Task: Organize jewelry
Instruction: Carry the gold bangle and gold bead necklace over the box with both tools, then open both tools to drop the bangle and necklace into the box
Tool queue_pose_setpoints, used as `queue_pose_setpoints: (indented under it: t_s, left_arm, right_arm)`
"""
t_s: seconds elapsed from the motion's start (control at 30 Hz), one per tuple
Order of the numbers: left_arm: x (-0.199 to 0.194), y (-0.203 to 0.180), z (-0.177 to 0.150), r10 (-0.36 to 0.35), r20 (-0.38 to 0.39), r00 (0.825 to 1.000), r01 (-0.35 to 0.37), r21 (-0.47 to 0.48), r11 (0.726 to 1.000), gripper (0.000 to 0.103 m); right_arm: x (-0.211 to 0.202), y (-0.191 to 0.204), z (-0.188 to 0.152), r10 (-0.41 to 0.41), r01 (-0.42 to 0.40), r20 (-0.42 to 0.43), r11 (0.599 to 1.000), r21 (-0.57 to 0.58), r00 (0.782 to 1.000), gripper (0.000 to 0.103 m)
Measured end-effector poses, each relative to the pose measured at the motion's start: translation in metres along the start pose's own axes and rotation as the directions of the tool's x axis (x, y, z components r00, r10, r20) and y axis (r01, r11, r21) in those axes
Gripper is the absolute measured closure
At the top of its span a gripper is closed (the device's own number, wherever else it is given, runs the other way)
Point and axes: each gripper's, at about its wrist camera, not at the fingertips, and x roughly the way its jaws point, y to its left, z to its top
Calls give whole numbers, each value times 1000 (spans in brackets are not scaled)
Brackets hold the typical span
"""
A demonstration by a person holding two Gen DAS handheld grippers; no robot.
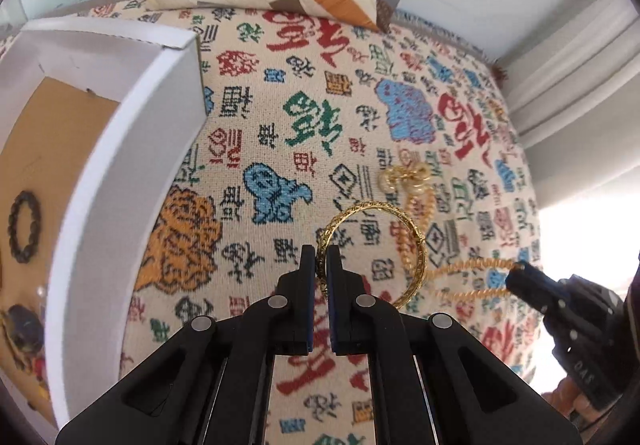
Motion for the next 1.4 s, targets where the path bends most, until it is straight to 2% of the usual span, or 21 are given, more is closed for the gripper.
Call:
queue_pose_setpoints:
  t_s: [0.23,0.4,0.6,0.77,0.93,1.1,1.27,1.4]
  left_arm:
    - [-53,4,-15,-67,17,998,68,-32,997,100]
    - [-95,14,-34,-86,38,996,88,-48,995,100]
    - [-150,45,-63,-81,55,995,85,-75,994,100]
    - [-200,85,-81,-14,100,995,24,-102,995,100]
    - [-232,140,-93,39,121,992,-18,-167,986,100]
    - [-240,204,-100,95,129,987,-59,-263,963,99]
    - [-228,264,-105,193,112,975,-146,-333,932,99]
    - [-207,306,-112,239,69,969,-194,-390,900,99]
  right_arm:
    - [-60,23,24,0,7,109,998,-62,994,95]
    - [-104,48,42,29,-7,180,993,-119,983,95]
    - [-145,103,59,122,-72,232,975,-212,965,95]
    - [-163,158,71,230,-155,244,944,-292,942,95]
    - [-164,208,93,301,-204,247,914,-351,921,95]
    - [-150,259,118,353,-249,214,883,-397,911,95]
    - [-115,293,131,360,-268,162,870,-414,919,95]
    - [-71,311,133,332,-264,93,866,-426,939,95]
